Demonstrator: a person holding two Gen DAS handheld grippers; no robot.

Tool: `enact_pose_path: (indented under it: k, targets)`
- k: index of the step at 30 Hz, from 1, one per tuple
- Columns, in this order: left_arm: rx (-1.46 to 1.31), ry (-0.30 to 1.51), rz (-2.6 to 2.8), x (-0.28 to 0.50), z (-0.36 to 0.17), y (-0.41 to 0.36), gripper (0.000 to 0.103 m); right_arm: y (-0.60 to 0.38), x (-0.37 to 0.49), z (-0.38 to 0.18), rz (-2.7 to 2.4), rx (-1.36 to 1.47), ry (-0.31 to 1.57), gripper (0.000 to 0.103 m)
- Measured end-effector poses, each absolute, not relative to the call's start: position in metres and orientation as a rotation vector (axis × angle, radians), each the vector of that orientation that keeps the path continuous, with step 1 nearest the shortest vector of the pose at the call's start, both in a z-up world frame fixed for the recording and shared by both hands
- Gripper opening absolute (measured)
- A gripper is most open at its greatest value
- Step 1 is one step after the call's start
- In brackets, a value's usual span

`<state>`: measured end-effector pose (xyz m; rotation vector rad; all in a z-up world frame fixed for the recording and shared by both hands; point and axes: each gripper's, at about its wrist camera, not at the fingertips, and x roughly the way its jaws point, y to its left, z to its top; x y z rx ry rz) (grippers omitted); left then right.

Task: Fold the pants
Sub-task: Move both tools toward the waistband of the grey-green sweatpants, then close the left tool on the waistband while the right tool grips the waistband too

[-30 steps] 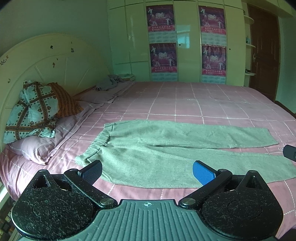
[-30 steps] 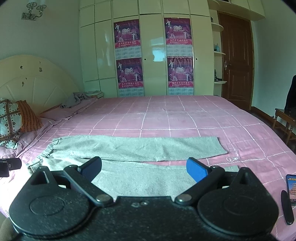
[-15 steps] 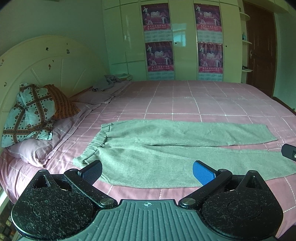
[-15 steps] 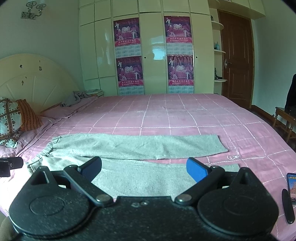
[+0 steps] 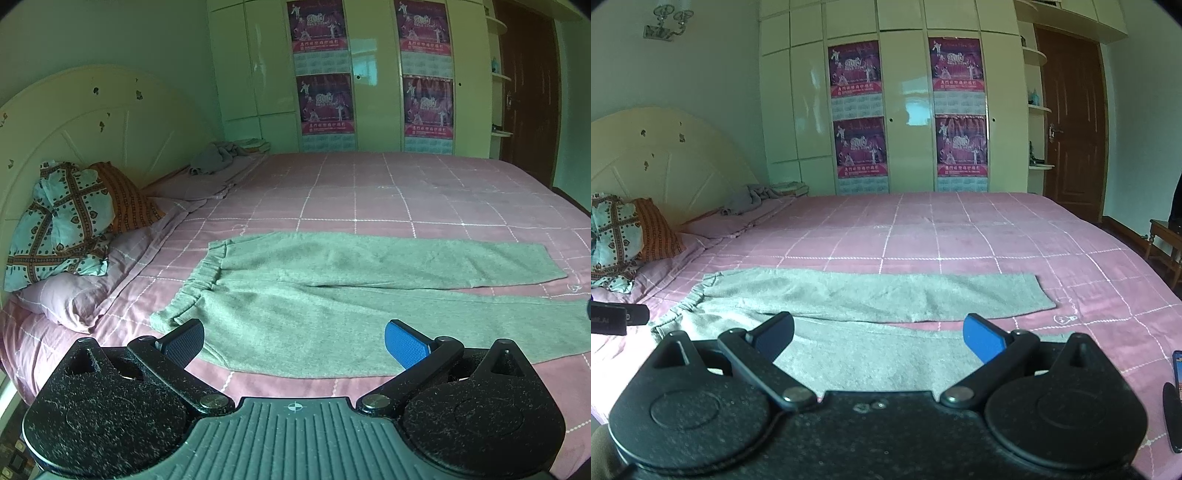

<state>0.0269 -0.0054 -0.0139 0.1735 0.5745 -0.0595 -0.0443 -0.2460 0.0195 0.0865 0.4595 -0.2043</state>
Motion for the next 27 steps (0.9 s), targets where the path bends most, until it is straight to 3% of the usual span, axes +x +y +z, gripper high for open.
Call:
enact_pose_path:
  k: [14, 27]
  targets:
    - [0.212, 0.576, -0.031, 0.069, -0.013, 0.004, 0.103, -0.243, -0.032, 0.016, -0.131, 0.113, 0.428, 0.098]
    - [0.202, 0.617, 0.02, 0.129, -0.023, 0.034, 0.103, -0.218, 0.032, 0.019, -0.01, 0.133, 0.444, 0.098]
